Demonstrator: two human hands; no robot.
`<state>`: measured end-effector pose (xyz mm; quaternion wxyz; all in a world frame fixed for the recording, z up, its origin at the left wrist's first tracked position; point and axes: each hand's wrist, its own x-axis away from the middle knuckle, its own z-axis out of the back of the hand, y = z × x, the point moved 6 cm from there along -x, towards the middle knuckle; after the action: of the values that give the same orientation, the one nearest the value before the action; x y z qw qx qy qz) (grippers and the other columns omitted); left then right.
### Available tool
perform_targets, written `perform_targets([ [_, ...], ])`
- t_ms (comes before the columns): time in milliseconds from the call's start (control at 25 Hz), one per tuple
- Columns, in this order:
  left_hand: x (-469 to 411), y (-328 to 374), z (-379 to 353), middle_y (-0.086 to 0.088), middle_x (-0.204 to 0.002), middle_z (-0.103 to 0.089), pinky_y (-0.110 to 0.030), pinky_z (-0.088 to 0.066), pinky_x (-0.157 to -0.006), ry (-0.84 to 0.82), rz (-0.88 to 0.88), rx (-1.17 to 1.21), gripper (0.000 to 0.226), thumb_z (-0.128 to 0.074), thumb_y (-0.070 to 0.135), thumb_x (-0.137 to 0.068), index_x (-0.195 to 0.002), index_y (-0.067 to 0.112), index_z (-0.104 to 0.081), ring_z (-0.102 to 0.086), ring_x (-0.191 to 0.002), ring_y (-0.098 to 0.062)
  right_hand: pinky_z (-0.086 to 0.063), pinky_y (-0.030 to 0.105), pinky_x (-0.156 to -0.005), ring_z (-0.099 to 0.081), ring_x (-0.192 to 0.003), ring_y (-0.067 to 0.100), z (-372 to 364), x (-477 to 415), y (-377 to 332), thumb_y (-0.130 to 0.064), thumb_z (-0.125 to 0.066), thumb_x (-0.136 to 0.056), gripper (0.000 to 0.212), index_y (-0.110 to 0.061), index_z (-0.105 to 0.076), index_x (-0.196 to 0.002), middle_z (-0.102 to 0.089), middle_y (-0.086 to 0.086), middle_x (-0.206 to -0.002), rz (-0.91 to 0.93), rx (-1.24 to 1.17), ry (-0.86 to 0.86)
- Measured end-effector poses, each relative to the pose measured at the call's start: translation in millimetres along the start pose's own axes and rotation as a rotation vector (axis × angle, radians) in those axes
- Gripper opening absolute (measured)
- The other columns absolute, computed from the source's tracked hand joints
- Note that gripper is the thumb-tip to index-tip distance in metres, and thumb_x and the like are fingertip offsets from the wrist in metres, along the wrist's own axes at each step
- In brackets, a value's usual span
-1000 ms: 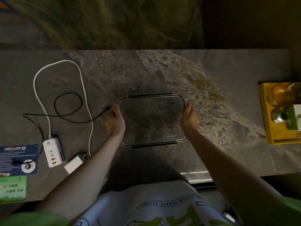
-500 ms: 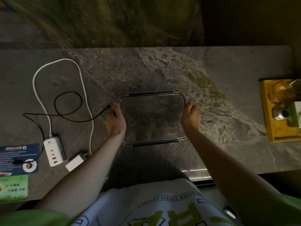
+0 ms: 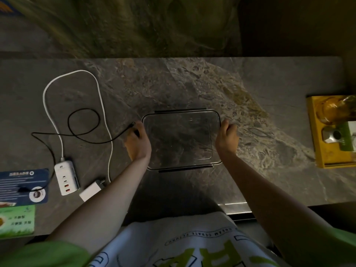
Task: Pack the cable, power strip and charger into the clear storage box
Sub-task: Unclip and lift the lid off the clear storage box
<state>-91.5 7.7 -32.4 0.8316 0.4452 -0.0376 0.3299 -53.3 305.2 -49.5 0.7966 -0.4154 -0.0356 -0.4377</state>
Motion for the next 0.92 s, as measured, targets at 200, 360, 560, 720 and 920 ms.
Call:
perform_targets([
  [200,-2.3,-2.7,-1.5,-0.024,-0.111,-0.065,-0.034,-0.038,-0.089,-0.067,0.008,0.048,0.05,-0.035,0.04,-0.101,-0.105,0.0,-0.064,-0.056,-0.11,-0.036,-0.035,0.036,-0.069,-0.057,-0.087,0.033,4.3,4.0,3.9,-0.043,-0.033,-0.101,0.043,-0.003,-0.05,-0.099,-0.057,0.014,-0.09,-0.004,-0.052,0.001],
  [360,-9.5,-16.2,-1.3,-0.017,-0.094,-0.065,-0.039,-0.041,-0.087,-0.209,-0.027,0.018,0.048,-0.034,0.047,-0.1,-0.09,0.009,-0.063,-0.061,-0.1,-0.035,-0.039,0.036,-0.067,-0.056,-0.079,0.028,8.3,8.9,13.8,-0.045,-0.033,-0.1,0.045,-0.007,-0.054,-0.092,-0.059,0.01,-0.084,0.076,-0.014,-0.036],
  [560,-3.2,-29.2,11.7,-0.012,-0.092,-0.066,-0.037,-0.043,-0.083,-0.326,0.021,-0.002,0.053,-0.036,0.054,-0.096,-0.086,0.011,-0.064,-0.062,-0.094,-0.027,-0.037,0.034,-0.067,-0.052,-0.078,0.024,11.1,15.2,18.0,-0.038,-0.035,-0.102,0.033,-0.012,-0.052,-0.09,-0.057,0.01,-0.085,0.094,0.033,-0.085],
  [720,2.3,-34.8,20.3,-0.002,-0.086,-0.062,-0.028,-0.037,-0.074,-0.398,0.026,0.006,0.034,-0.044,0.045,-0.097,-0.09,0.017,-0.063,-0.059,-0.092,-0.023,-0.035,0.032,-0.067,-0.053,-0.08,0.024,15.8,19.9,20.1,-0.033,-0.038,-0.102,0.034,-0.005,-0.056,-0.098,-0.057,0.01,-0.087,0.128,0.032,-0.073],
  [920,-0.7,-48.9,30.1,-0.002,-0.096,-0.067,-0.032,-0.05,-0.084,-0.432,-0.035,0.108,0.017,-0.064,0.027,-0.09,-0.104,0.017,-0.064,-0.064,-0.095,-0.022,-0.044,0.036,-0.069,-0.06,-0.085,0.028,31.2,30.5,27.1,-0.02,-0.042,-0.1,0.026,-0.003,-0.061,-0.107,-0.062,0.01,-0.091,0.151,0.019,-0.042],
])
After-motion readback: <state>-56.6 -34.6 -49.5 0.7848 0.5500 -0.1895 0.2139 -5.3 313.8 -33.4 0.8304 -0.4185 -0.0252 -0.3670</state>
